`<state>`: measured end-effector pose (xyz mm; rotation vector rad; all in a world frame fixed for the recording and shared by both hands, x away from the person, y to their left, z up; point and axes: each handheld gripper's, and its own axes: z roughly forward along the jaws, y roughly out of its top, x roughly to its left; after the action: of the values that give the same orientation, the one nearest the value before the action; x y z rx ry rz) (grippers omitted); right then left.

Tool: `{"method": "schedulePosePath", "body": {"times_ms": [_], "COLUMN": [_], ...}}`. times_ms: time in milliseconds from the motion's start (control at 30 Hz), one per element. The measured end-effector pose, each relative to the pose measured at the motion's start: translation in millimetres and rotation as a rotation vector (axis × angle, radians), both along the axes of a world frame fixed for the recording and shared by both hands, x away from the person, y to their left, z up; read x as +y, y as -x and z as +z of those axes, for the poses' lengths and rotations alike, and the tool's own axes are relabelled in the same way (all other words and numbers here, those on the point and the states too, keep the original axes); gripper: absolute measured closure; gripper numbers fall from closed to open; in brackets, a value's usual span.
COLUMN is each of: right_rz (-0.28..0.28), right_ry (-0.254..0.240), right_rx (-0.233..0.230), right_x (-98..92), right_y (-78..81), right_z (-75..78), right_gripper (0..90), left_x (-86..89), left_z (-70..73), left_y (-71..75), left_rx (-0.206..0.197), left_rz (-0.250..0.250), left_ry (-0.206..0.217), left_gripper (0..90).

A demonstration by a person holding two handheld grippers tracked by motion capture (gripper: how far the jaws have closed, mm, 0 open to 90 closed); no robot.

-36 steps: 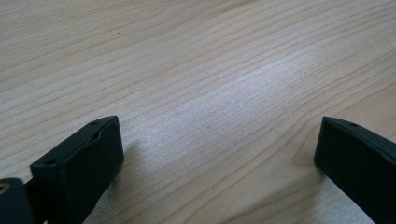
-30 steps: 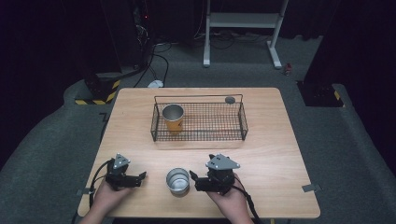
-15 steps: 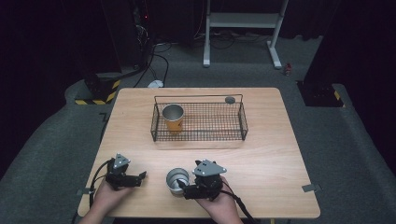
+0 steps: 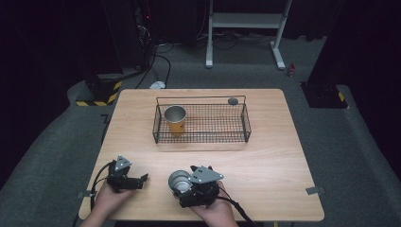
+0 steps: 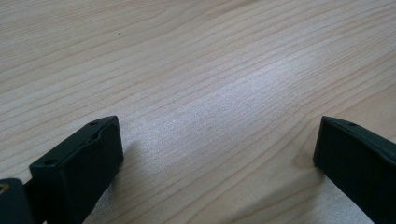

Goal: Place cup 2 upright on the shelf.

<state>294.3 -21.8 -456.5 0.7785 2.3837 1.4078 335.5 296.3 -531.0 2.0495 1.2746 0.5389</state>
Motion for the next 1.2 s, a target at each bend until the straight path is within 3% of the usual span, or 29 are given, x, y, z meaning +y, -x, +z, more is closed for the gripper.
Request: {"method": "schedulePosePath", "body": {"times_ms": [767, 1200], "right_rz": [0.015, 0.026], "right_ry": [0.085, 0.096], "right_rx": [0.046, 0.071], "right_x": [13.8, 15.7], "right_y": [-2.5, -6.2], "right_z": [-25.2, -39.9], "right_gripper": [9.1, 9.3], "left_x": [0.2, 0.3], "left_z": [0.1, 0.2], "left_y": [-0.2, -0.2], "left_rx": [0.001, 0.001], "left_rz": [-0.001, -0.001], "left_ry": [-0.001, -0.001], "left_gripper": [1.8, 1.8]}}
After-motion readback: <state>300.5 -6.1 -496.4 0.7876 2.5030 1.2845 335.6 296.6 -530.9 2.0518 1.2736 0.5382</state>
